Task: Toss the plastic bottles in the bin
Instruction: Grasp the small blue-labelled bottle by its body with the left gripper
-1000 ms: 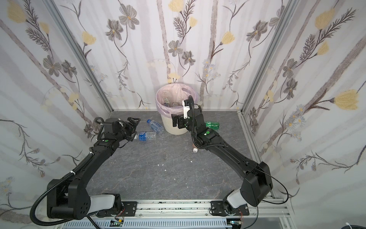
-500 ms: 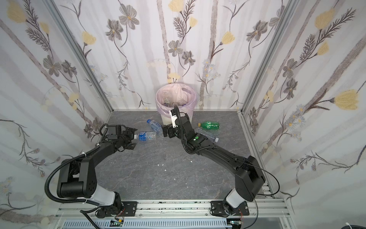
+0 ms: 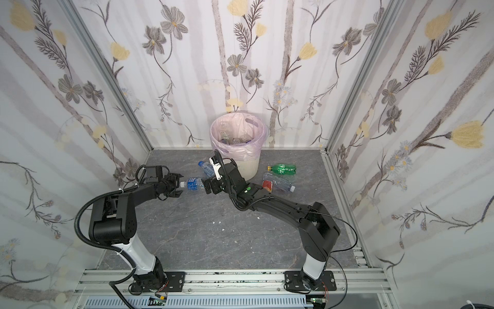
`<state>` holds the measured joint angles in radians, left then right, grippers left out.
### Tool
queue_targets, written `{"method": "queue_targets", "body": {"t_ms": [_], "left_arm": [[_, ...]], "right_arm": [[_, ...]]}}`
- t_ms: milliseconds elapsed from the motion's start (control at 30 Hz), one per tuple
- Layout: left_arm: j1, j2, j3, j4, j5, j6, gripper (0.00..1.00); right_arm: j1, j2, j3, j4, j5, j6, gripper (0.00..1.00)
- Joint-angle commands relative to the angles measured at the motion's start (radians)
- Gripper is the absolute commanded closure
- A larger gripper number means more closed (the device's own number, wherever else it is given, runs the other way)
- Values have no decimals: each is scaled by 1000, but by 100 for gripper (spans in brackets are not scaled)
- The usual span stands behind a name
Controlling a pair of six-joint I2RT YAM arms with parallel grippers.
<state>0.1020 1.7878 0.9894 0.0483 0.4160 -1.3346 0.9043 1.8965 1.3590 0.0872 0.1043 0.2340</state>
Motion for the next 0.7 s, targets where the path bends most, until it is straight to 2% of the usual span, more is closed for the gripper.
{"method": "queue_targets", "body": {"t_ms": [0, 433, 667], "left_arm": [[5, 27, 22, 21, 17, 13, 23], [7, 118, 68, 25, 22, 27, 43], [7, 137, 74, 27, 36, 38, 50]], "right_arm": [[1, 21, 17, 21, 0, 6, 0], [2, 48, 37, 10, 18, 2, 0], [1, 54, 38, 8, 23, 4, 0]]}}
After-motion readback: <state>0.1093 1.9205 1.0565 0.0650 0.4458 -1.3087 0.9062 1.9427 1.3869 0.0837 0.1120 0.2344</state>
